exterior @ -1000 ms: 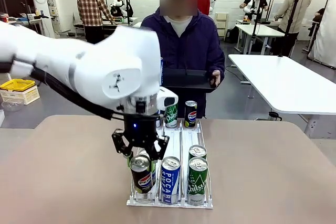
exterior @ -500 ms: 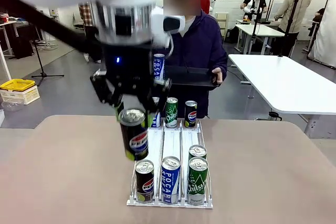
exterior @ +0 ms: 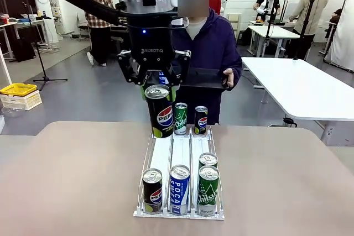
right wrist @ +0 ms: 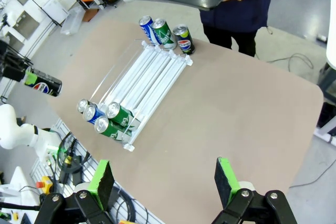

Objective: Retrieve and hand over the desired beverage to the person.
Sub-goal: Pick up another can of the same type that the person held from the Automatic Can Dispenser, then place the picked can on the Handle tray extended by the person.

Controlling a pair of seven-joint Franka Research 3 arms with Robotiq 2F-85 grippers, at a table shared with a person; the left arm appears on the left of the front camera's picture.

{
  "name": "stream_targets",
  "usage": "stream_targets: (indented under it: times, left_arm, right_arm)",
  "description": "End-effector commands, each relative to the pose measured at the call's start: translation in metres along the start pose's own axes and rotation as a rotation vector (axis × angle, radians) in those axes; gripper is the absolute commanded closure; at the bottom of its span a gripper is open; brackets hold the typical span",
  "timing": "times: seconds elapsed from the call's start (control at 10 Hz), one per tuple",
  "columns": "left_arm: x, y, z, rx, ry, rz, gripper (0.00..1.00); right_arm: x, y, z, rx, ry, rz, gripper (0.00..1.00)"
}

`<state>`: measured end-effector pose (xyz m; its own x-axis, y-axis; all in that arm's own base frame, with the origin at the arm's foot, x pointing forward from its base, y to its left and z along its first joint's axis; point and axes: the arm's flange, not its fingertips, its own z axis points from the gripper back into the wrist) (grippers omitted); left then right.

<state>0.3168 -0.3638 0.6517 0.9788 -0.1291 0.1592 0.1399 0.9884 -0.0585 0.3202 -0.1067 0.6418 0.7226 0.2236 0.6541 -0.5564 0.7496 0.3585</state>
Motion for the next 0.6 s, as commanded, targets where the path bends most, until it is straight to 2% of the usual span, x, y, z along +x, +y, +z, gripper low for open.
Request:
stream_targets:
  times: [0.0,0.5]
  left_arm:
    - [0.011,-0.007,0.01,-0.005,0.022,0.048,1.0]
    - [0.013,0.0,-0.003,-0.011,0.018,0.014,1.0]
  right_arm:
    - [0.001,-0.001,-0.001,0.025,-0.011,0.007,0.0]
    - [0.001,-0.001,-0.001,0.025,-0.011,0.007,0.0]
